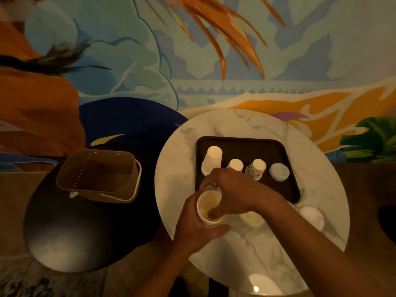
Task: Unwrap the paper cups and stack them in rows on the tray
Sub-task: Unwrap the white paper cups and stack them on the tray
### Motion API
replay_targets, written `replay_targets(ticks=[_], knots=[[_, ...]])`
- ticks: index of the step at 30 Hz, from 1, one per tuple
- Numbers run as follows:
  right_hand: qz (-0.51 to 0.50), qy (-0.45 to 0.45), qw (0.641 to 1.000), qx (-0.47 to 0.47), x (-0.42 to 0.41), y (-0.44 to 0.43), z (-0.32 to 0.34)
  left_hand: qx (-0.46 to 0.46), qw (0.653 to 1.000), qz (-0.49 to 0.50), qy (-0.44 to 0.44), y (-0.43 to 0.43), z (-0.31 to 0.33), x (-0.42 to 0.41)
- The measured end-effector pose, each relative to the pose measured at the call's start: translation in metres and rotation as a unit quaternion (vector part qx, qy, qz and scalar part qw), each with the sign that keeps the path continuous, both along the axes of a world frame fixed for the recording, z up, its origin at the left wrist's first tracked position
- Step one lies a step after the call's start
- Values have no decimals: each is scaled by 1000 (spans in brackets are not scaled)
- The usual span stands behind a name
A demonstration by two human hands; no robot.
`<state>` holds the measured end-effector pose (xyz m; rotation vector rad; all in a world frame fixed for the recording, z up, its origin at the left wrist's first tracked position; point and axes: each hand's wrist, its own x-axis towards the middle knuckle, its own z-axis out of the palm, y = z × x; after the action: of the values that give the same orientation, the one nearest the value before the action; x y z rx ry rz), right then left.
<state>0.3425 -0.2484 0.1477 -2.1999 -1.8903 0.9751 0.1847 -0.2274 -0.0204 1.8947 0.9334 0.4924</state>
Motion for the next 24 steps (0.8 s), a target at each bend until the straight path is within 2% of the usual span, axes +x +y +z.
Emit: replay_targets(ticks=[4, 11, 18, 24], knots=[[9, -96, 995, 9, -20, -12, -12, -44, 999, 18, 14, -1, 4, -1], [41, -213, 976, -18, -44, -12, -13, -56, 997, 13, 52, 0, 9, -1], [74, -248, 965, -31, -47, -6, 5, -60, 992, -37, 104, -6, 18, 4], [61, -222, 973, -24, -40, -6, 27, -91, 995, -1, 45, -10, 24, -1]])
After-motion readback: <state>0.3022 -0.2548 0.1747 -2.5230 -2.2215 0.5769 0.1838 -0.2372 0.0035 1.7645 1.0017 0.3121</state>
